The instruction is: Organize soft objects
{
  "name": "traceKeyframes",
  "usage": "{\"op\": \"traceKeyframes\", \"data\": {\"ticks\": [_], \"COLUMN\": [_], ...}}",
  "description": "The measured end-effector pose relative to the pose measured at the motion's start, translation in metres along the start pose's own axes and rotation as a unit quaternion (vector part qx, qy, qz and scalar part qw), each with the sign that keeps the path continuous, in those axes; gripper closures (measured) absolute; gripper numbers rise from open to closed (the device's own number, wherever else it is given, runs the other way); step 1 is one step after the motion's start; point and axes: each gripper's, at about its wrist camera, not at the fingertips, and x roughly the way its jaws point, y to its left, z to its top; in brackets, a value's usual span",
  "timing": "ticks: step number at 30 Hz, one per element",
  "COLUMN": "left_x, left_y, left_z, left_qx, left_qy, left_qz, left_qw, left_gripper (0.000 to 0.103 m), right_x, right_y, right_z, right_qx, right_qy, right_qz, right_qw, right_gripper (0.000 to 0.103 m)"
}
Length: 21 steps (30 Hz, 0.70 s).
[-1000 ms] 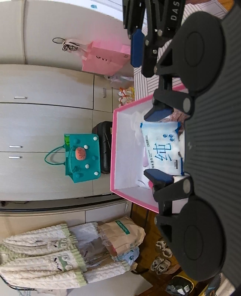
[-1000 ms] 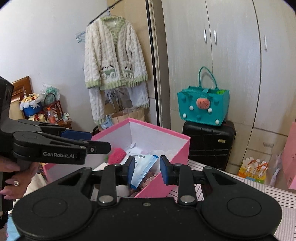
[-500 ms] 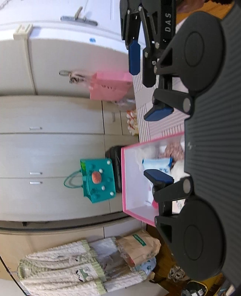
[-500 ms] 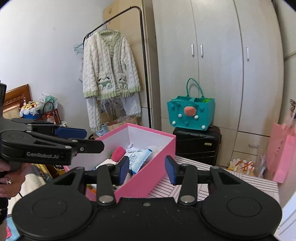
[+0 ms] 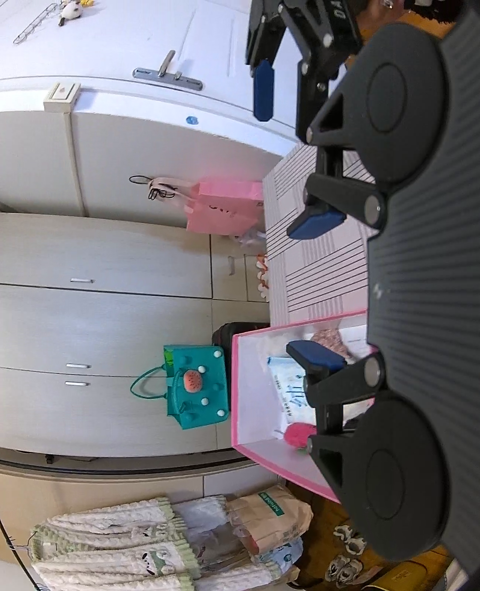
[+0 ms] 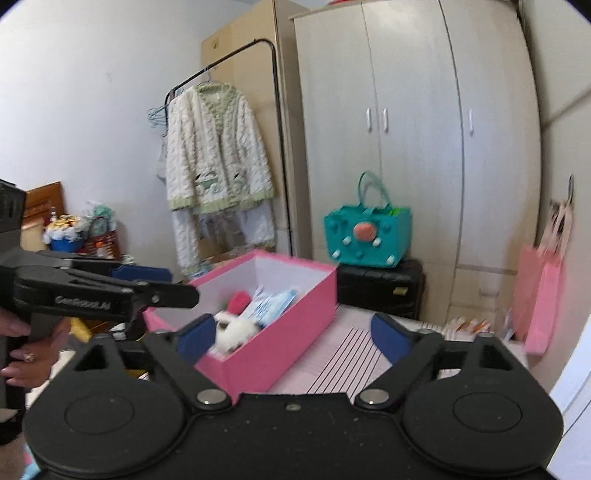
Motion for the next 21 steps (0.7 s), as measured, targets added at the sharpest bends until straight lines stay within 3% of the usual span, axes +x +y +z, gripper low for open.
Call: {"op": "traceKeyframes", "data": {"ticks": [4,9,11,13,21], "left_x": [-0.001,0.0,0.0,-0.001,0.001], "left_y": [-0.005,-0.01,-0.012,-0.014,-0.025], "left_z": [-0.01,-0.019,-0.022,-0.024,-0.03], "left_qx": [-0.001,-0.001,0.004,0.007,0.011], "left_qy": [0.008,0.014,0.018,0.017,0.03], "left_qz": [0.003,0.006,0.009,0.017,0.078], "left_qw": [1.0,0.9999,0.9998,0.9997,0.9965], "left_gripper": [0.039,0.02,0.006,0.002,0.0], "right_x": [-0.008,-0.014,-0.017,-0.02,-0.031], "right_y": [-0.002,0.009,0.013,0.018,0.021], "right_z": [-0.013,-0.023,-0.026,-0.028,-0.037], "right_qx": [0.024,0.001,-0.02,-0.037,-0.024], "right_qy": [0.005,0.0,-0.002,0.001,-0.007], "right_qz": [-0.026,-0.11,-0.132,-0.149,-0.171], "right_qw": [0.999,0.994,0.991,0.988,0.985], "right_gripper": [0.003,0.001,0.001,0.001,0.001]}}
